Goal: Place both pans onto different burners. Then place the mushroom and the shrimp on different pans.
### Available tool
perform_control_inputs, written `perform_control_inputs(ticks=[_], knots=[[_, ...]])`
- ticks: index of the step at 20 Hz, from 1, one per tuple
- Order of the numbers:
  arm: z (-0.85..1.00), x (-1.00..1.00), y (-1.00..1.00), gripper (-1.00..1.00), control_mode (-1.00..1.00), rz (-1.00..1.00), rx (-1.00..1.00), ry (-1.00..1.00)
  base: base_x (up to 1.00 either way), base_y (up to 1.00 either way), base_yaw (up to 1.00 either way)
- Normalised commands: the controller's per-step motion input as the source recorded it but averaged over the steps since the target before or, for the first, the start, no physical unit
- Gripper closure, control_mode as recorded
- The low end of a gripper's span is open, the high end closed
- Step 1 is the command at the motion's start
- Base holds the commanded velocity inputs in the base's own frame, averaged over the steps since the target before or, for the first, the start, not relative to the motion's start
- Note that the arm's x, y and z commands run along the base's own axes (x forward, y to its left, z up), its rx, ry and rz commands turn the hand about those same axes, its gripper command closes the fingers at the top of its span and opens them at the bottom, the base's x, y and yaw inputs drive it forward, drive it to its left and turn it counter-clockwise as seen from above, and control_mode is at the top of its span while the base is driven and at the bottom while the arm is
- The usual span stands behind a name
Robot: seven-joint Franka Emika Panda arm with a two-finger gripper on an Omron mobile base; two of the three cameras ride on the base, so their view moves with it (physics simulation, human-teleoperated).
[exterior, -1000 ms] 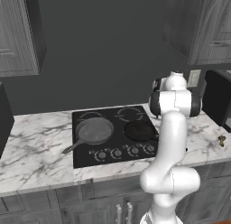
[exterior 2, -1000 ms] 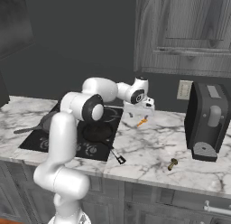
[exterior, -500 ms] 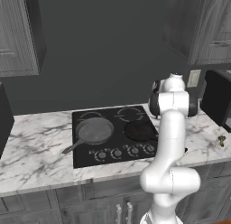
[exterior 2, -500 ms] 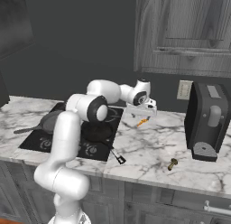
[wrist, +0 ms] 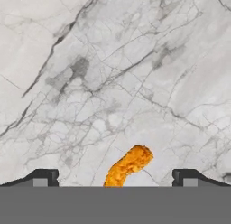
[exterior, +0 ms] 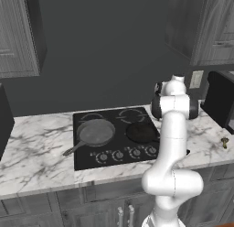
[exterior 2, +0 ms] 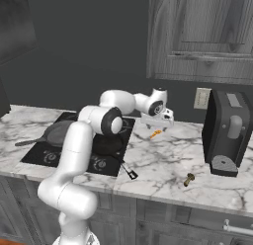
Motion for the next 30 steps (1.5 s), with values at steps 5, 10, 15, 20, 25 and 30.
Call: perform_control_inputs(ticks=[5,10,15,20,25,30], knots=[[-0.18,0.00,-0.03,-1.00,-1.00,0.00,0.00,0.00,0.00,0.00,0.00],[-0.23,0.00,0.00,-1.00,-1.00,0.00,0.00,0.00,0.00,0.00,0.00],[-0.26,0.00,0.00,-1.00,-1.00,0.00,0.00,0.00,0.00,0.00,0.00],[-0.24,0.00,0.00,-1.00,-1.00,0.00,0.00,0.00,0.00,0.00,0.00],[-0.32,0.00,0.00,1.00,-1.00,0.00,0.00,0.00,0.00,0.00,0.00],[-0.27,0.00,0.00,1.00,-1.00,0.00,0.00,0.00,0.00,0.00,0.00]])
